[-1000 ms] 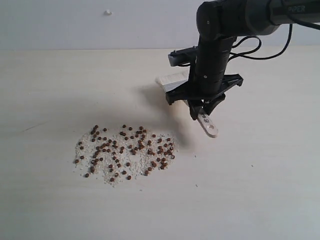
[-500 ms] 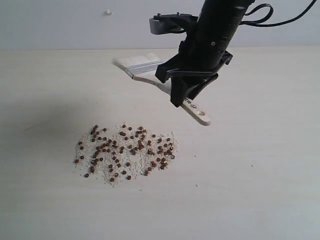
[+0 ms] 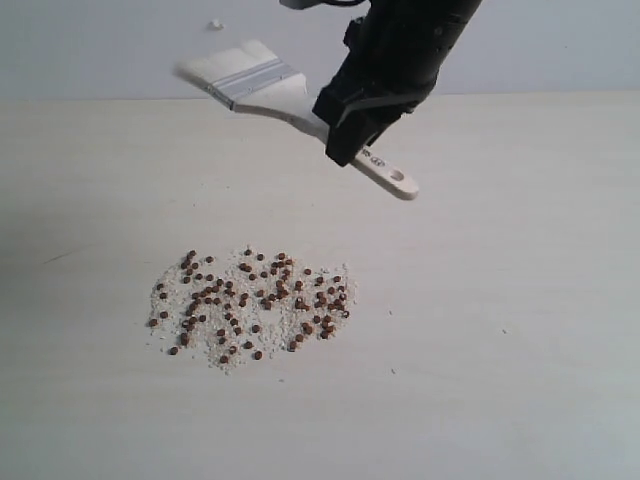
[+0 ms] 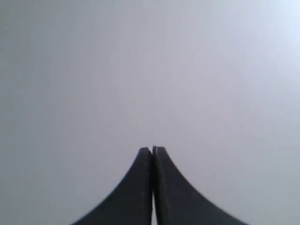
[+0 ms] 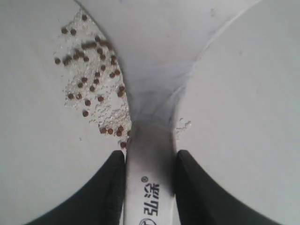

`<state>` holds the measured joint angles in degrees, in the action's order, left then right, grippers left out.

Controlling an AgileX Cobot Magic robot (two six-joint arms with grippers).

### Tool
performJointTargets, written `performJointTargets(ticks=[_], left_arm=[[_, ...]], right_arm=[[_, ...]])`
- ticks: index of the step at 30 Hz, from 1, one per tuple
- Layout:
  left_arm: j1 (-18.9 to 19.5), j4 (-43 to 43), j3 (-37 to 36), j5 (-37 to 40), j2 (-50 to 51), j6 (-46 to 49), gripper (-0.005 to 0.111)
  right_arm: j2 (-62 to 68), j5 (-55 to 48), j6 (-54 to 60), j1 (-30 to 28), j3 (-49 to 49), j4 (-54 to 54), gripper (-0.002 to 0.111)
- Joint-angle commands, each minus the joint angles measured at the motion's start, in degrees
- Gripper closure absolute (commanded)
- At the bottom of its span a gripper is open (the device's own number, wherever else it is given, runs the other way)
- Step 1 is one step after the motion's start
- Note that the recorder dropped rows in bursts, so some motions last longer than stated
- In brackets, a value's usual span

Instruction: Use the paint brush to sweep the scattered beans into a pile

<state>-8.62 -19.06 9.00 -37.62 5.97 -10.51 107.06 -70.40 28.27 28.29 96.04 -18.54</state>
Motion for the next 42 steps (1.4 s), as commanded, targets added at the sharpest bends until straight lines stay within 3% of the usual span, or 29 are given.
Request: performJointTargets(ticks=[1,6,10,15,17,24,30,37,42], left_arm=[[-0.4,-13.5,13.6,6.5,14.3,-2.4,0.107],[-0.4,-49.2,28.7,5.0,33.3,-3.5,0.099],[-0.4,-59.9,36.0,3.9,44.2,-3.6,0.084],[-1.6,-78.4,39.1,11.5,52.1,-0.7,0.044],[-3.7,-79.7,39.1,15.9,53.3,0.6,0.039],[-14.7,-80.9,38.8,18.1,56.3,6.3,0.039],[-22.7,-80.9,36.2,27.9,59.4,13.5,0.039],[-27.9,-80.9,35.1,31.0,62.6,13.1,0.039],[-29.1,-80.9,34.6,35.7,65.5,13.3,0.039]], right_arm=[[0.9,0.4,1.0,0.1,4.7,-1.8,0.108],[2.2,0.4,1.2,0.1,7.2,-2.1,0.108],[3.5,0.4,2.0,0.0,7.2,-2.3,0.108],[5.5,0.4,1.0,-0.1,7.2,-7.0,0.108],[6.2,0.4,3.3,-0.1,7.2,-9.5,0.108],[8.9,0.4,4.0,-0.1,7.9,-12.1,0.108],[9.0,0.4,3.1,-0.1,7.9,-17.7,0.108],[9.0,0.4,1.3,-0.1,7.9,-17.6,0.108],[9.0,0.4,0.3,-0.1,7.9,-17.6,0.108]])
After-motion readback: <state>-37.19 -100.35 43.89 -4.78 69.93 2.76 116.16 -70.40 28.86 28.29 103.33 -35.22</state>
